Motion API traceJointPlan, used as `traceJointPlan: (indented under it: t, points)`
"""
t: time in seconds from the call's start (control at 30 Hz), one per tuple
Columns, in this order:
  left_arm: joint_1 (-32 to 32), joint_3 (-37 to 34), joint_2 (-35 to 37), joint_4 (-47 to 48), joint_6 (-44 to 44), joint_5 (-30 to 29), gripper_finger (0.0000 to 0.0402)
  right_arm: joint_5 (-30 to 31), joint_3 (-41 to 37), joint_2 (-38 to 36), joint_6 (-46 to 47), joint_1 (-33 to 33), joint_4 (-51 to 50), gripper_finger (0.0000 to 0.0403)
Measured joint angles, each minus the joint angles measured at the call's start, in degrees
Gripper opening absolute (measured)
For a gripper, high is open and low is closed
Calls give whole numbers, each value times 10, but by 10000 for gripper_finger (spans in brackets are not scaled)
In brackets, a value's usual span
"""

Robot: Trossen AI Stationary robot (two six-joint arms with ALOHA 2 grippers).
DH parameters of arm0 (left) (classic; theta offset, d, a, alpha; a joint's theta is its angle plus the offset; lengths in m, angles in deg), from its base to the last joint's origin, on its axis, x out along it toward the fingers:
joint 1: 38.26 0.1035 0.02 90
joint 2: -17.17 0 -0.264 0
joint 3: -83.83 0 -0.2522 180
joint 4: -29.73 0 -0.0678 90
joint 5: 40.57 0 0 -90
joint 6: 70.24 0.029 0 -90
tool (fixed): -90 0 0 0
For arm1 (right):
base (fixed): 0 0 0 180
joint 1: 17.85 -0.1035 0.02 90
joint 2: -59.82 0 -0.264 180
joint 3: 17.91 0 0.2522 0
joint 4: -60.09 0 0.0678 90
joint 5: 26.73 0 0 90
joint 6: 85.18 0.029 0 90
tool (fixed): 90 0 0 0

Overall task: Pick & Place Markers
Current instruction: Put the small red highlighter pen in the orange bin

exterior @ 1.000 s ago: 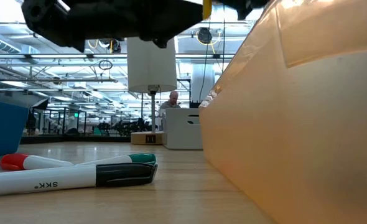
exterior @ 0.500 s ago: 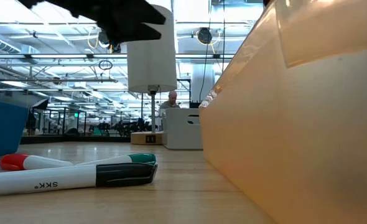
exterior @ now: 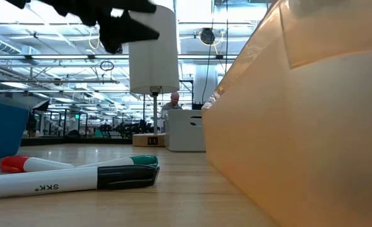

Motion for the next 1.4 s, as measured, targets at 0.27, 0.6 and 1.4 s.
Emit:
traceJointPlan:
  t: [0.27,0.6,1.4]
  points:
    - [1,0,-32,-1,-1,3,253,-1,-1,0,-41,-1,17,187]
    - [-72,0,-103,-3,-22,47,253,-1,-1,0,-121,-1,71,185]
    - [-176,94,-191,299,-99,46,253,-1,-1,0,-233,8,101,179]
